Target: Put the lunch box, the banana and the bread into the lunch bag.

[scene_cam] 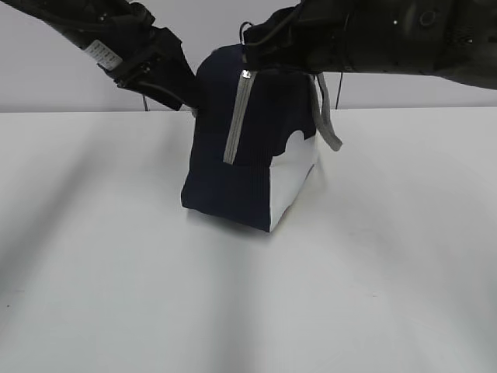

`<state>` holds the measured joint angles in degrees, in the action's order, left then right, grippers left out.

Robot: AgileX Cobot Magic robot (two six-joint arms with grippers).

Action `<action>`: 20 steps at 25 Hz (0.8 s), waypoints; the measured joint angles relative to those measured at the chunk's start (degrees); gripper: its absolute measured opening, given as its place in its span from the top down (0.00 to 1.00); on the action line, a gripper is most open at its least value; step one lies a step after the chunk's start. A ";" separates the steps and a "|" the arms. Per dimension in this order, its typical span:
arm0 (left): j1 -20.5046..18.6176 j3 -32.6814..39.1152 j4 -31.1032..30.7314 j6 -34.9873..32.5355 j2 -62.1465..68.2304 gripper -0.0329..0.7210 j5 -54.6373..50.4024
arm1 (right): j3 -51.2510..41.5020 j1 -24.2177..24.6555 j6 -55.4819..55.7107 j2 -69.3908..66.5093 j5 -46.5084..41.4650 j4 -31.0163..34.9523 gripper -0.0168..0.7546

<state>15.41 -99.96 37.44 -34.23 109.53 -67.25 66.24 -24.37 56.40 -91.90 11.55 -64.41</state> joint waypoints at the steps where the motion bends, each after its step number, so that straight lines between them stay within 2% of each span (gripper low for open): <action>1: 0.00 0.00 0.51 -0.54 0.00 0.45 0.00 | 0.00 0.00 0.00 -0.02 -0.40 -0.52 1.00; 16: 0.00 0.00 4.79 -6.26 1.62 0.47 2.20 | 0.00 0.00 0.00 -0.02 -0.85 -1.98 1.00; 20: 0.00 0.00 5.88 -7.34 2.96 0.57 2.66 | 0.00 0.00 0.24 -0.02 -0.96 -1.98 1.00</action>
<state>15.41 -99.96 43.32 -41.58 112.48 -64.58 66.24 -24.37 56.64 -91.92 10.59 -66.39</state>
